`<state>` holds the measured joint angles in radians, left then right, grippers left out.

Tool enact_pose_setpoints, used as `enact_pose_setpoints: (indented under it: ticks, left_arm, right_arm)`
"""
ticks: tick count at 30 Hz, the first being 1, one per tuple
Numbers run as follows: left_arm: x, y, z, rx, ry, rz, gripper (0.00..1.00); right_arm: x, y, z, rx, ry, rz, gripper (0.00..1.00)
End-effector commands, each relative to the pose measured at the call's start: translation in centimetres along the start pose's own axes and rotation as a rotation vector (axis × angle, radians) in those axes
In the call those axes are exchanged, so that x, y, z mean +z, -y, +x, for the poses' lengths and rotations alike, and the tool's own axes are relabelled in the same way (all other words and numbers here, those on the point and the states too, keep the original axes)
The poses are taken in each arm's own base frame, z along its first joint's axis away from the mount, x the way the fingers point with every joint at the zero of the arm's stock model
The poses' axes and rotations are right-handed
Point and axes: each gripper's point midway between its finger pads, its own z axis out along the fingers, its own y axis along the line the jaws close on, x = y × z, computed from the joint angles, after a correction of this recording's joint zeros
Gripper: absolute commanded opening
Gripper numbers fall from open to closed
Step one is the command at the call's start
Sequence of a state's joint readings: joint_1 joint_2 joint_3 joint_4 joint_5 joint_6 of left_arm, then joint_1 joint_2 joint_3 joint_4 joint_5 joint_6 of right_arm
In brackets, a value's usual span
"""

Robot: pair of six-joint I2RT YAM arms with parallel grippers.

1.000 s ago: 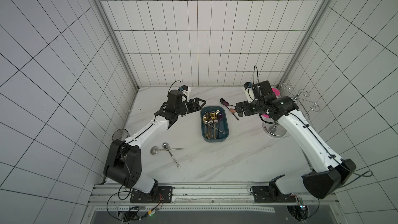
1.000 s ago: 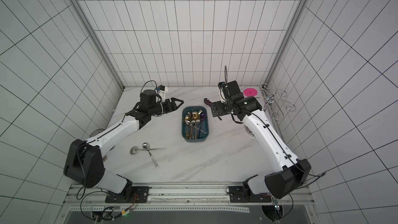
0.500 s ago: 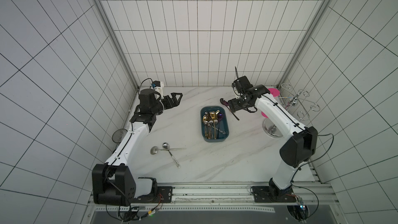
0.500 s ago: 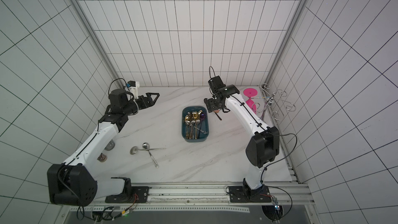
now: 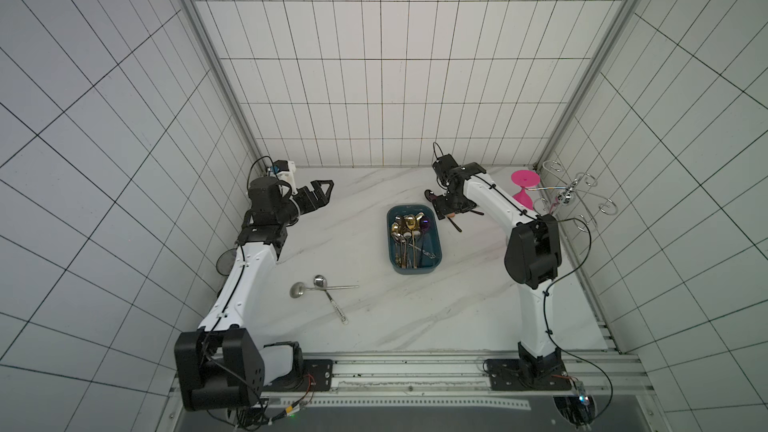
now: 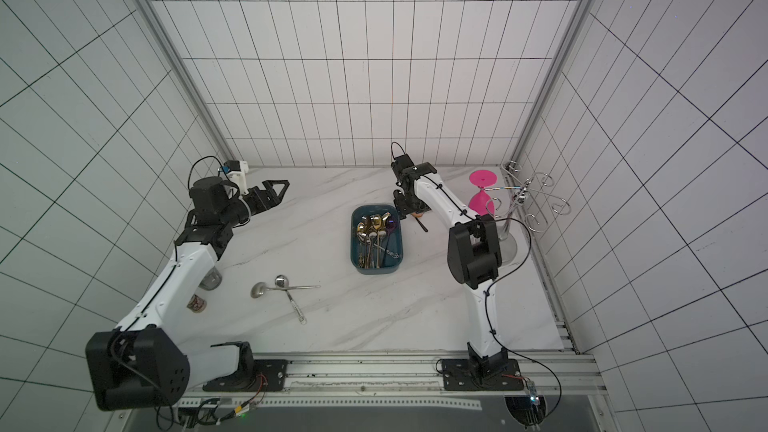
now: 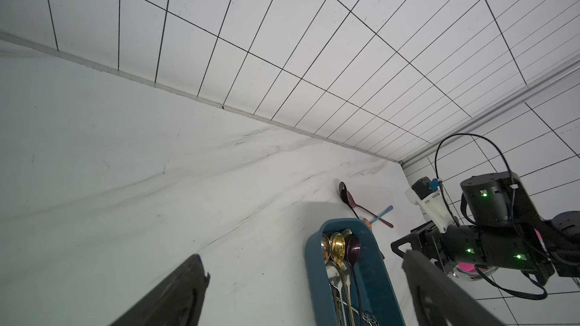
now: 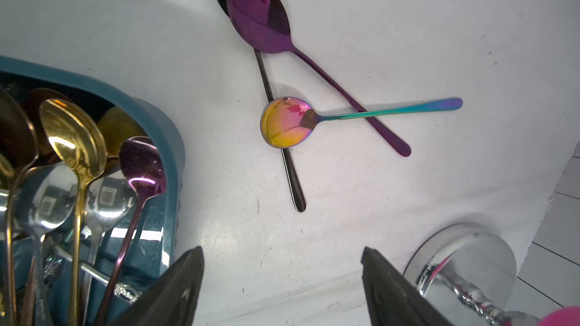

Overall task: Put the spoon into the storage box
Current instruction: Pick up the spoon from the center of the board.

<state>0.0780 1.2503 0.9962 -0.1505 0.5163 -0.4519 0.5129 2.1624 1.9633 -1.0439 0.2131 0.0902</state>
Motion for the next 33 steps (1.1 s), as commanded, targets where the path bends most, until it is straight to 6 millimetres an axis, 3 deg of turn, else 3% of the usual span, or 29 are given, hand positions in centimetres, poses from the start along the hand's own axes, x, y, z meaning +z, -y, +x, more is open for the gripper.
enact_pose_setpoints:
  ticks: [1,12,23,33]
  left_arm:
    - [-0.5,0.3,-0.5,0.008,0.026,0.017,0.99]
    - [-0.5,-0.7,-0.8,-0.008,0.031,-0.015,0.99]
    - [-0.3,-0.9,-0.6,-0.012,0.028,-0.022,0.99]
    - [-0.4,-0.9,-0.6,-0.011,0.034,-0.021,0.99]
  right_arm:
    - [1.3,1.0,-0.7,0.024,-0.02,0.046,0.81]
    - [5.8,0.8,-2.7,0.067,-0.068,0.049,0.68]
    - [7.3,0.1,-3.3,0.02,-0.072,0.129,0.58]
    - [9.0,0.0,-2.4,-0.028,-0.107,0.203,0.36]
